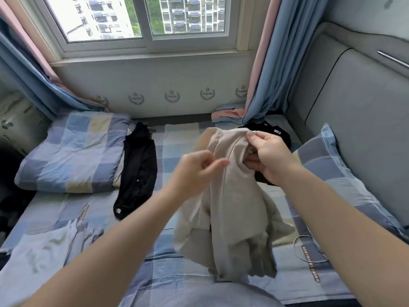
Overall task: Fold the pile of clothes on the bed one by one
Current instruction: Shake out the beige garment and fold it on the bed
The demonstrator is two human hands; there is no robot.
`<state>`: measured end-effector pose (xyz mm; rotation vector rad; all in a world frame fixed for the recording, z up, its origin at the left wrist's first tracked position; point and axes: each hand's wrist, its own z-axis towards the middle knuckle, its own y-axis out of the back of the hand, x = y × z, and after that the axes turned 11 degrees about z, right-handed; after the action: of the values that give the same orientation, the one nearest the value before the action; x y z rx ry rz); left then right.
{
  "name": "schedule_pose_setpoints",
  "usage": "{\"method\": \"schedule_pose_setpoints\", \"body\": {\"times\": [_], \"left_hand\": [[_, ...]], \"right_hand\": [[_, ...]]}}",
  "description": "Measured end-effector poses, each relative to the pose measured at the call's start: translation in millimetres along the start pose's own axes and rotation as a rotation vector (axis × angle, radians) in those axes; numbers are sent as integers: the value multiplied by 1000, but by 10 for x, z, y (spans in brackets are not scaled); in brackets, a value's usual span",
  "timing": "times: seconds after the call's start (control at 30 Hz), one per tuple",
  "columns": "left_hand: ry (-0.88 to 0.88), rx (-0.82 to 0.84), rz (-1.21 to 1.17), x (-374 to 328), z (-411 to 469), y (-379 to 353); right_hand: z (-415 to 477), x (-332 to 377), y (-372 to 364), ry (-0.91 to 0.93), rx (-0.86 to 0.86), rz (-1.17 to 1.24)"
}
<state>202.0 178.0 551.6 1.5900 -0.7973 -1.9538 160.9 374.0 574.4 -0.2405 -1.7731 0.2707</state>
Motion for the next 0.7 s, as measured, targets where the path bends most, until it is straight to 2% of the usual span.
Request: {"method": "schedule_pose_setpoints", "body": {"times": [0.07, 0.1, 0.2, 0.27, 0.4, 0.47, 0.57, 0.7], "left_hand": [[74, 194, -81, -94, -40, -169], [100, 193, -102, -102, -36, -246], [112, -2, -115, -45, 57, -303], [144, -42, -163, 25, 132, -224], [260, -93, -399, 103, 223, 30], [324, -150, -470, 80, 272, 132], [381, -186, -602, 10, 354, 208], [367, -181, -672, -39, 415, 246]], "right_hand": [[3, 62, -72, 12, 24, 105], [-4, 87, -104, 20, 29, 136], [-6, 128, -111, 33, 5, 188], [-6, 131, -27, 47, -33, 164], [17, -49, 164, 99, -103, 71], [-24, -220, 201, 97, -19, -64], [-159, -594, 122, 2, 125, -351], [-235, -1100, -4, -35, 154, -482]]}}
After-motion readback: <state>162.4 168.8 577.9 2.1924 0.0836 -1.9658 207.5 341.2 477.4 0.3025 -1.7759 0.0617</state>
